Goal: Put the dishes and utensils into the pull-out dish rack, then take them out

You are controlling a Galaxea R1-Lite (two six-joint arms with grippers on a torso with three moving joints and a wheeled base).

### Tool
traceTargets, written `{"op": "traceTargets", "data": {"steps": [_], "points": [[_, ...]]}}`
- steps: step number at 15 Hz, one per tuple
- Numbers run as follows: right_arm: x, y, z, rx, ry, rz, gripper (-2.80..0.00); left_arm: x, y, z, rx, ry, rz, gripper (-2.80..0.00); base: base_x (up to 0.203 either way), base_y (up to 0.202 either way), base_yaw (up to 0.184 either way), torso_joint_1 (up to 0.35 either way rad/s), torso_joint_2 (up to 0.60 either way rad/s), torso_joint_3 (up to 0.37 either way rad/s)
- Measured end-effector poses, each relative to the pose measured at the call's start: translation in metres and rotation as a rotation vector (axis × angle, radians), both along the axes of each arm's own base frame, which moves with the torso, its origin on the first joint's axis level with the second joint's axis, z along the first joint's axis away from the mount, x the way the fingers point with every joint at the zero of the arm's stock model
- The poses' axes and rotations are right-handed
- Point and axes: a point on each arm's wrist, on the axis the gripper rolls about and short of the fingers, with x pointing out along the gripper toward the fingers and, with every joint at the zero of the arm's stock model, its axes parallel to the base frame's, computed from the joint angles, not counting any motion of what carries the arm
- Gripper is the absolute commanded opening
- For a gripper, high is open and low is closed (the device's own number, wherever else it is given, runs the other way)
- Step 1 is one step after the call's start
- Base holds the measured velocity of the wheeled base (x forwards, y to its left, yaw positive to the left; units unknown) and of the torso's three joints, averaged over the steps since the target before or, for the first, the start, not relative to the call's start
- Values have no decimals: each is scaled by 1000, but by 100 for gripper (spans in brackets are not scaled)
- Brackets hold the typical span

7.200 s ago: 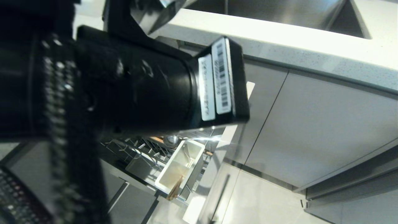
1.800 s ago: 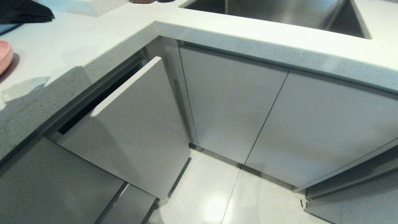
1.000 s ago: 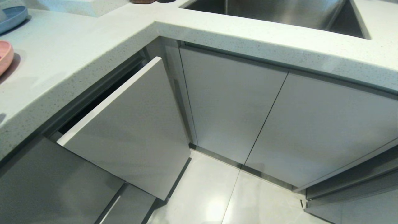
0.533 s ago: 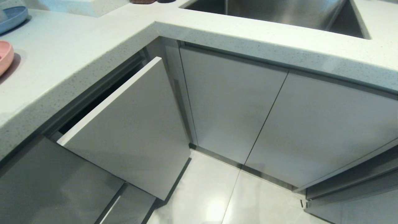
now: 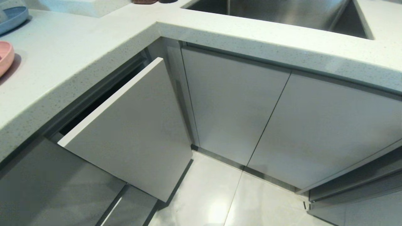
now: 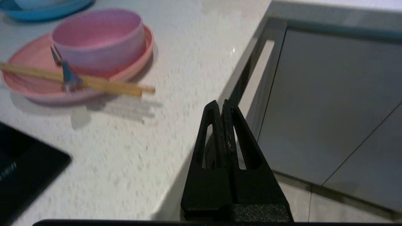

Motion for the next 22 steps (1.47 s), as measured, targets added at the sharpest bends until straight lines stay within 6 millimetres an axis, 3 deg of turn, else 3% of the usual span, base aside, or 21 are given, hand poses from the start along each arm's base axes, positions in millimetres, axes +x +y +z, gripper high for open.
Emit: {"op": "traceTargets", "data": {"steps": [2, 6, 11, 16, 22], "points": [[0, 0, 0, 0, 0, 0, -280, -3, 1, -22, 16, -5, 36, -280, 0, 0, 0, 0, 0, 0], [0, 0, 0, 0, 0, 0, -280, 4, 5, -46, 7, -81, 157, -280, 0, 0, 0, 0, 0, 0], [0, 0, 0, 0, 0, 0, -280, 6, 10, -55, -27, -88, 205, -280, 0, 0, 0, 0, 0, 0], [0, 0, 0, 0, 0, 0, -280, 2, 17, -64, -47, -44, 136, -280, 0, 0, 0, 0, 0, 0], [0, 0, 0, 0, 0, 0, -280, 0, 18, -136, 12, 28, 127, -280, 0, 0, 0, 0, 0, 0]]}}
